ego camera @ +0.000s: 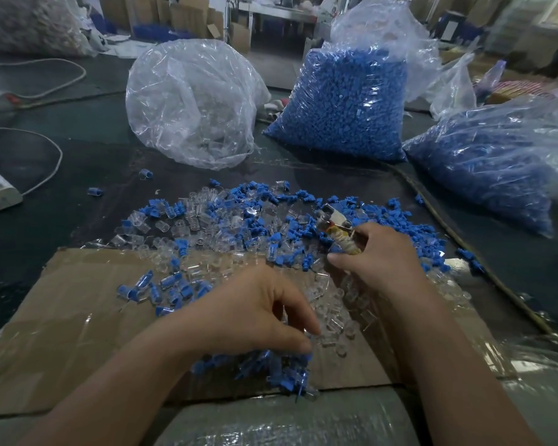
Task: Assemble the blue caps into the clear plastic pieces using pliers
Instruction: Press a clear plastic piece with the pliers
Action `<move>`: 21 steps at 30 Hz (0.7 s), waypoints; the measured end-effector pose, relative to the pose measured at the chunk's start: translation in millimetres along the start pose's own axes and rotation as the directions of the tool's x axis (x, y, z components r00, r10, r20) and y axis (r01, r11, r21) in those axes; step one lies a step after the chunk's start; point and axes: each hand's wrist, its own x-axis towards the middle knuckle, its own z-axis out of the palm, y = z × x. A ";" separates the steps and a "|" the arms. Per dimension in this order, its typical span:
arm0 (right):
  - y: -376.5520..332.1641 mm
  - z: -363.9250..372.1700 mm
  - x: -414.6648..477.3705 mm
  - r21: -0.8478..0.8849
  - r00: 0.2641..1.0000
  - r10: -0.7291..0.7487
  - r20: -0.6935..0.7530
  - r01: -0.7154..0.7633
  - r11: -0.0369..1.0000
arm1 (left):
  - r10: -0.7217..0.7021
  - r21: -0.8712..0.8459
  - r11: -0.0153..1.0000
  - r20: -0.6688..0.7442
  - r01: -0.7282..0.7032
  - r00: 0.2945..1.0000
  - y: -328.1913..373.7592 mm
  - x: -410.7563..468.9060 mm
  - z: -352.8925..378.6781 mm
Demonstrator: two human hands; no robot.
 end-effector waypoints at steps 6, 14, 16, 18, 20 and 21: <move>2.1 6.0 2.4 -0.086 0.996 0.039 0.077 -0.032 0.996 | -0.009 -0.121 0.992 -0.280 -0.026 0.960 1.5 0.6 -1.5; 6.5 8.7 6.0 -0.132 0.990 0.046 0.137 -0.028 0.991 | -0.139 -0.173 0.984 -0.653 0.033 0.745 -10.9 6.4 -12.4; 6.3 7.5 5.0 -0.099 0.984 0.061 0.166 -0.045 0.994 | -0.146 -0.172 0.984 -0.691 0.035 0.708 -13.7 6.9 -13.7; 5.7 6.1 2.9 -0.035 0.977 0.083 0.195 -0.077 0.996 | -0.150 -0.176 0.984 -0.718 0.031 0.679 -14.6 7.0 -14.7; 1.7 4.5 0.6 0.004 0.981 0.098 0.170 -0.100 0.995 | -0.146 -0.166 0.986 -0.738 0.033 0.659 -14.6 7.0 -15.3; -1.0 4.1 -0.3 0.009 0.990 0.081 0.112 -0.082 0.997 | -0.146 -0.165 0.986 -0.746 0.031 0.650 -14.5 6.7 -15.7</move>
